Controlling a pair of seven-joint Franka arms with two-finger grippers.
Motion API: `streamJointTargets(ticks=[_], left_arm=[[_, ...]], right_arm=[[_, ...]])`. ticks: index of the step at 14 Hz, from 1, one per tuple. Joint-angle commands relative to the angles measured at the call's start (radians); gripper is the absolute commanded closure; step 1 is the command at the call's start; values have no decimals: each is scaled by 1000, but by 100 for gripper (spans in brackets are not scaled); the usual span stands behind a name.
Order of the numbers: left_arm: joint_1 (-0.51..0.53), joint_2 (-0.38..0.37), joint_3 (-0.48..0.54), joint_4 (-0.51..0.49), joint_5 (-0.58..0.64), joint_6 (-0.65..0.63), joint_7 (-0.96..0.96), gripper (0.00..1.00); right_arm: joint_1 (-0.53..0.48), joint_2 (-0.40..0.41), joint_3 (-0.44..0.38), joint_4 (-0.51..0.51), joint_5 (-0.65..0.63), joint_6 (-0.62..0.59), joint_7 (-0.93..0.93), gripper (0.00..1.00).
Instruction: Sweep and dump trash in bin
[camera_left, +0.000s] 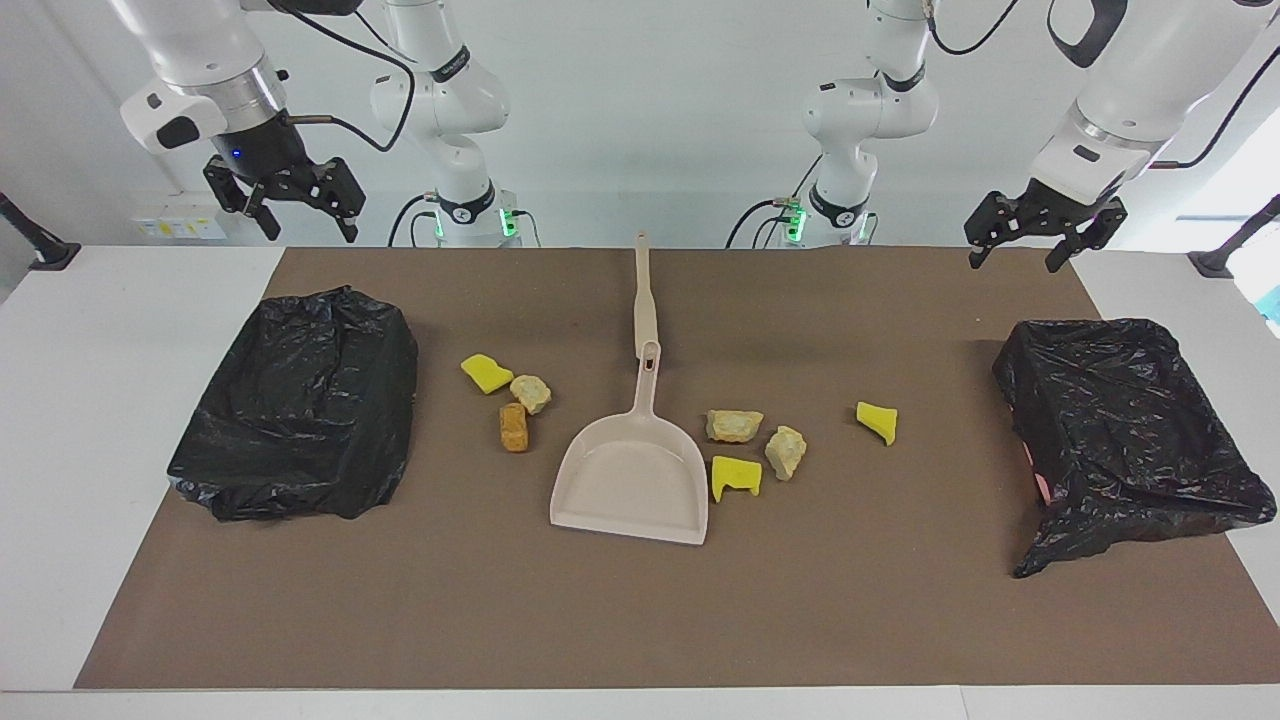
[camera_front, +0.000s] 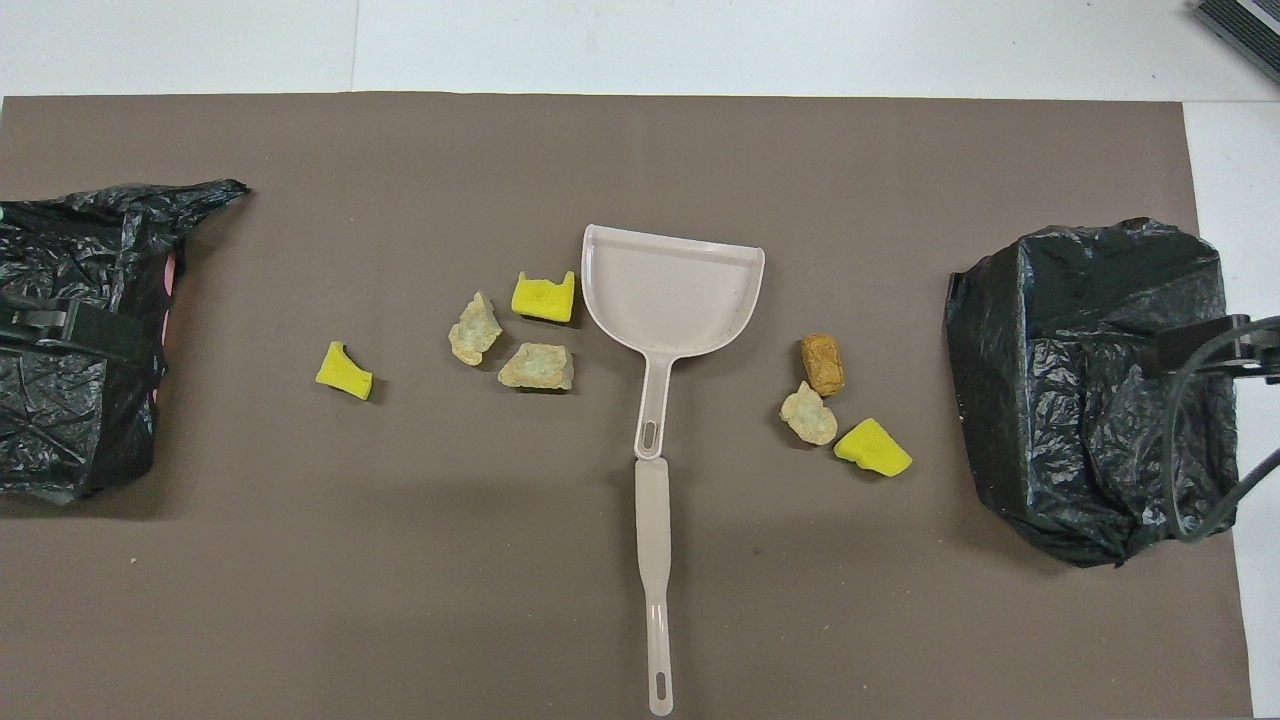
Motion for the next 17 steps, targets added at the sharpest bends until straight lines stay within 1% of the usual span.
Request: streamJointTargets(ticks=[1, 17], left_arm=[[8, -7, -5, -9, 3, 0, 5, 0], [-4, -21, -11, -24, -14, -10, 14, 0]], right_arm=[[-16, -33, 9, -40, -2, 15, -27, 0], [-20, -36, 2, -41, 4, 12, -27, 0]])
